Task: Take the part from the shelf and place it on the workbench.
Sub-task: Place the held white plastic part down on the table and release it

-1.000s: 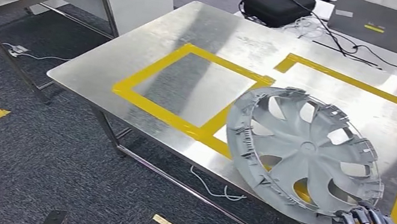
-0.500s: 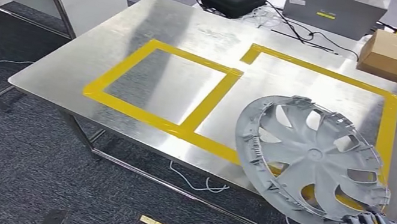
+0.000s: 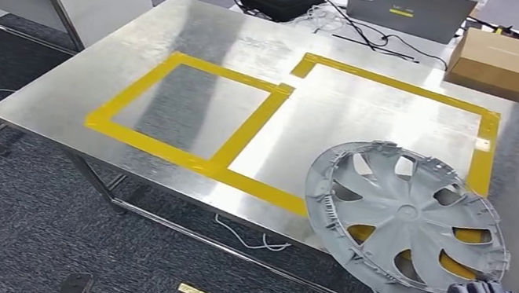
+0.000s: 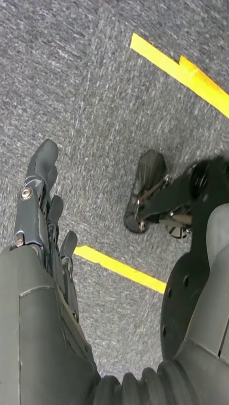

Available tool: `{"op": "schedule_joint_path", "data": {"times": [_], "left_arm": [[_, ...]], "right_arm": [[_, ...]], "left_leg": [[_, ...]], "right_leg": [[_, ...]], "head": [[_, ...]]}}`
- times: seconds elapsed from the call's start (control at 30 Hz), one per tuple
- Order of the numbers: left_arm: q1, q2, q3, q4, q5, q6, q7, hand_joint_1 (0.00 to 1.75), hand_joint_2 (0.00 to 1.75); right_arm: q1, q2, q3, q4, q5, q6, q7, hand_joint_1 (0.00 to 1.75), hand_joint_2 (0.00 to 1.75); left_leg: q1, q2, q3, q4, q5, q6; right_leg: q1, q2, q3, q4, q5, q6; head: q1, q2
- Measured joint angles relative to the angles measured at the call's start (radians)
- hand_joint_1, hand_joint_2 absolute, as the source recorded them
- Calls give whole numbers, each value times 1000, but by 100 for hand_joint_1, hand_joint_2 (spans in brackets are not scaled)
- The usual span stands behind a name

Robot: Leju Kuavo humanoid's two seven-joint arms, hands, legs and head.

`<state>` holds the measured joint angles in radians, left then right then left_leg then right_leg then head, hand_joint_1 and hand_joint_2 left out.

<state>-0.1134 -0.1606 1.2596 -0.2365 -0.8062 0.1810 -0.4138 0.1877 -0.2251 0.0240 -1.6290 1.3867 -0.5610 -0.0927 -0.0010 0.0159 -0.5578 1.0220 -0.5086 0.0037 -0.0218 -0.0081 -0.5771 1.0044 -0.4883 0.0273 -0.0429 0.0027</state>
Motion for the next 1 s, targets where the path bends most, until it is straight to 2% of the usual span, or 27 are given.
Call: {"op": "schedule_joint_path", "data": {"times": [0.07,0.1,0.13,0.2,0.23,0.33,0.4,0.43,0.5,0.53,0.57,0.6,0.67,0.7,0.73,0.8,0.87,0.93,1.0], "left_arm": [[2,3,0,0,2,0,-6,0,175],[3,6,0,0,5,-1,-12,0,175],[4,8,0,0,8,-2,-19,0,131],[4,12,0,0,11,-3,-28,0,44],[3,13,0,0,11,-1,-28,0,0],[3,13,0,0,11,8,-22,0,0],[3,13,0,0,11,11,-17,0,0],[2,14,0,0,11,12,-15,0,0],[3,14,0,0,11,11,-14,0,0],[3,14,0,0,11,11,-13,0,0],[4,14,0,0,12,11,-13,0,0],[3,14,0,0,12,11,-11,0,0],[3,13,0,0,16,9,-6,0,0],[2,13,0,0,18,8,-3,0,0],[2,13,0,0,20,6,0,0,0],[3,12,0,0,21,1,4,0,0],[3,11,0,0,21,-3,4,0,0],[2,12,0,0,21,-6,4,0,0],[2,12,0,0,21,-7,3,0,0]], "right_arm": [[-3,0,1,7,-2,7,2,87,87],[-5,0,1,13,-4,12,3,44,44],[-6,0,1,19,-6,16,5,0,0],[-6,0,1,26,-11,18,8,0,0],[-6,-1,1,28,-12,18,9,0,0],[-5,-2,1,33,-13,20,9,0,0],[-6,-2,1,35,-13,21,8,0,0],[-6,-3,1,36,-13,22,7,0,0],[-6,-3,1,40,-13,23,7,0,0],[-4,-3,1,43,-13,24,7,0,0],[-3,-3,2,45,-13,24,7,0,0],[-2,-3,2,47,-13,24,7,0,0],[-2,-3,1,48,-14,22,5,0,0],[-3,-3,2,47,-15,18,3,0,0],[-4,-3,2,44,-17,9,-2,0,0],[0,-2,4,32,-20,-24,-15,0,0],[5,1,8,16,-23,-56,-25,0,0],[5,6,11,3,-25,-70,-30,0,0],[6,10,12,-5,-27,-80,-37,0,0]], "left_leg": [[2,-5,-55,119,-49,-7],[3,-6,-74,158,-54,-8],[4,-8,-82,171,-46,-7],[3,-13,-33,59,8,1],[2,-15,-17,21,17,3],[2,-16,-12,2,18,15],[6,-14,-10,-5,23,28],[7,-13,-10,-8,25,32],[6,-12,-12,-7,26,36],[5,-11,-12,-7,26,36],[4,-11,-12,-7,26,36],[4,-11,-12,-7,26,36],[4,-11,-9,-6,25,34],[2,-12,-9,-4,25,32],[0,-12,-11,-2,27,28],[-3,-12,-16,1,31,19],[-1,-12,-18,6,25,10],[1,-14,-34,53,-20,0],[4,-15,-59,127,-76,-7]], "right_leg": [[0,3,4,0,-2,-8],[1,7,8,0,-4,-12],[1,11,12,0,-6,-14],[5,18,15,3,-9,-8],[6,19,15,3,-10,-3],[6,21,11,1,-9,13],[4,18,-4,29,-32,22],[3,17,-25,72,-59,25],[3,16,-84,200,-120,29],[3,16,-110,253,-137,31],[3,16,-120,274,-134,31],[3,16,-111,256,-113,31],[3,13,-46,127,-46,25],[5,11,-11,62,-24,22],[6,9,11,20,-12,19],[10,9,23,-1,-11,13],[8,9,20,-4,-4,3],[4,7,17,-9,4,-10],[4,5,11,-9,9,-17]], "head": [[-4,0],[-5,0],[-6,0],[-6,0],[-6,0],[-6,0],[-2,0],[-1,0],[1,0],[0,0],[1,0],[1,0],[1,0],[1,0],[0,0],[-2,0],[-2,0],[-5,0],[-8,0]]}}
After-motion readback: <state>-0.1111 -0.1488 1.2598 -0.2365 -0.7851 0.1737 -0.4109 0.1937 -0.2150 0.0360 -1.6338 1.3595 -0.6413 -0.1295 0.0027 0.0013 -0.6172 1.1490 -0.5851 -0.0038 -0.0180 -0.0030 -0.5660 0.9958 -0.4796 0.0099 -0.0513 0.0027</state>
